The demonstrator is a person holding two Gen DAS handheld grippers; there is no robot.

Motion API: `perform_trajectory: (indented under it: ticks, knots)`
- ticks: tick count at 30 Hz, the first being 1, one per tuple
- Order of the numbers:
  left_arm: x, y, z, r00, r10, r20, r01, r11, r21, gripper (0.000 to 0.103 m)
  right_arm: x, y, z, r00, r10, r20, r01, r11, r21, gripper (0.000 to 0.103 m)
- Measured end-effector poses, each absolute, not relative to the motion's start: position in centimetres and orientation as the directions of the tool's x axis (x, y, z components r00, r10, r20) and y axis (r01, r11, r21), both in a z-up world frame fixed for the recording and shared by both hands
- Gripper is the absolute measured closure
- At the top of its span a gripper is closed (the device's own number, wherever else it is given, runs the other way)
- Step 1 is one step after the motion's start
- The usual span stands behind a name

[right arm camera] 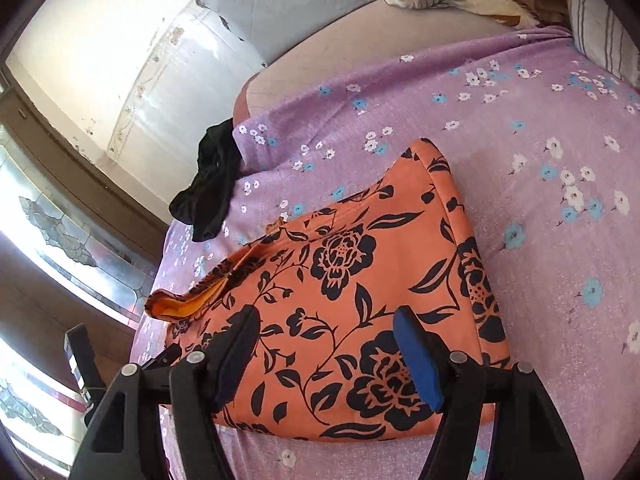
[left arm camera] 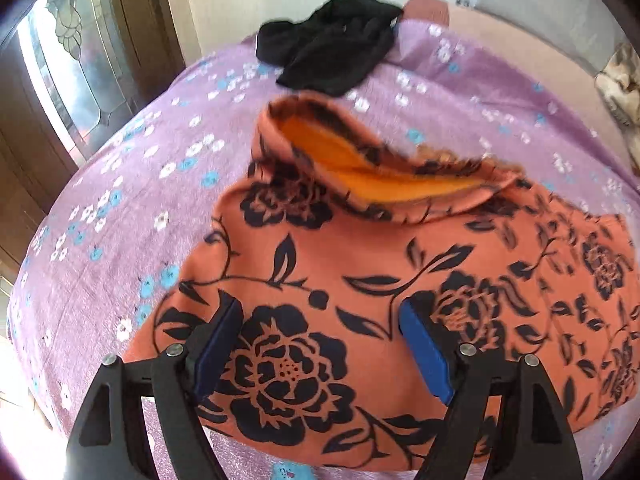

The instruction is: Fold small clothes

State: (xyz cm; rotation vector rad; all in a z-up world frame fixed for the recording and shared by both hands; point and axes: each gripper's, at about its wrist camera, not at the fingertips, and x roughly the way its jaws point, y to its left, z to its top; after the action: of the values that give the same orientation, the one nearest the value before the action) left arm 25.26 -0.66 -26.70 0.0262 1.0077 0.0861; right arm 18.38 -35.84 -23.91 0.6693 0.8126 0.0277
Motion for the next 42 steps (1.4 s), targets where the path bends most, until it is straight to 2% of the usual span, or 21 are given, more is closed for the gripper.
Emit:
perform_trajectory:
  ticks: [3,5,9,14,16,18,21,24,28,34,38,42]
  knots:
    - [25.8,-1.2,-27.3,0.528,0.123,-0.84,-0.067,0.992,0.103,0.015,20.4,-36.4,-27.2,0.579,0.285,-0.764,0.32,0.782,0.534,0.032]
    - [26.0,-1.7,-27.2,0.528,0.14,-0.838,-0.049,0.99,0.134,0.015,20.9,-36.5,-28.2,0.564,0.294,-0.772,0.327,0.779,0.535,0.034]
    - [25.9,-1.4,-25.8,0.573,0.11,-0.812,-0.064,0.994,0.089,0.015,21.3,-36.2,-28.0,0.558,0.282,-0.78,0.309,0.802,0.511,0.032]
    - [24.6,-1.6,-23.5,0.664,0.06,-0.746,-0.043,0.998,0.042,0.015,20.5,-35.2,-24.9,0.689,0.212,-0.693,0.23,0.843,0.487,0.032]
    - [24.8,-2.4,-23.8,0.65,0.034,-0.759,-0.001,0.999,0.044,0.015,20.3,-34.3,-23.7,0.731,0.22,-0.646,0.17,0.858,0.484,0.032]
    - [25.1,-3.5,-24.7,0.615,0.014,-0.788,0.043,0.998,0.052,0.015,20.5,-33.4,-23.4,0.74,0.221,-0.636,0.144,0.871,0.47,0.033]
    - [25.3,-5.1,-26.7,0.525,-0.017,-0.851,0.085,0.996,0.032,0.015,21.7,-33.1,-25.0,0.674,0.217,-0.706,0.184,0.876,0.445,0.033]
    - [25.6,-5.7,-27.5,0.517,0.02,-0.856,0.077,0.995,0.07,0.011,22.8,-34.2,-27.9,0.561,0.212,-0.8,0.27,0.867,0.419,0.033]
    - [25.1,-4.9,-26.3,0.531,0.009,-0.847,0.034,0.999,0.032,0.011,22.3,-35.3,-27.7,0.586,0.256,-0.769,0.256,0.842,0.475,0.033]
    - [24.3,-0.8,-23.6,0.598,0.1,-0.795,-0.125,0.992,0.03,0.011,21.3,-34.3,-26.0,0.64,0.241,-0.73,0.202,0.864,0.462,0.033]
    - [24.5,2.5,-24.7,0.544,0.15,-0.826,-0.214,0.976,0.036,0.011,20.5,-31.4,-24.2,0.678,0.323,-0.66,0.058,0.872,0.486,0.033]
    - [25.1,4.2,-26.3,0.49,0.166,-0.856,-0.207,0.976,0.071,0.011,22.1,-27.5,-23.8,0.641,0.487,-0.594,-0.07,0.807,0.586,0.033]
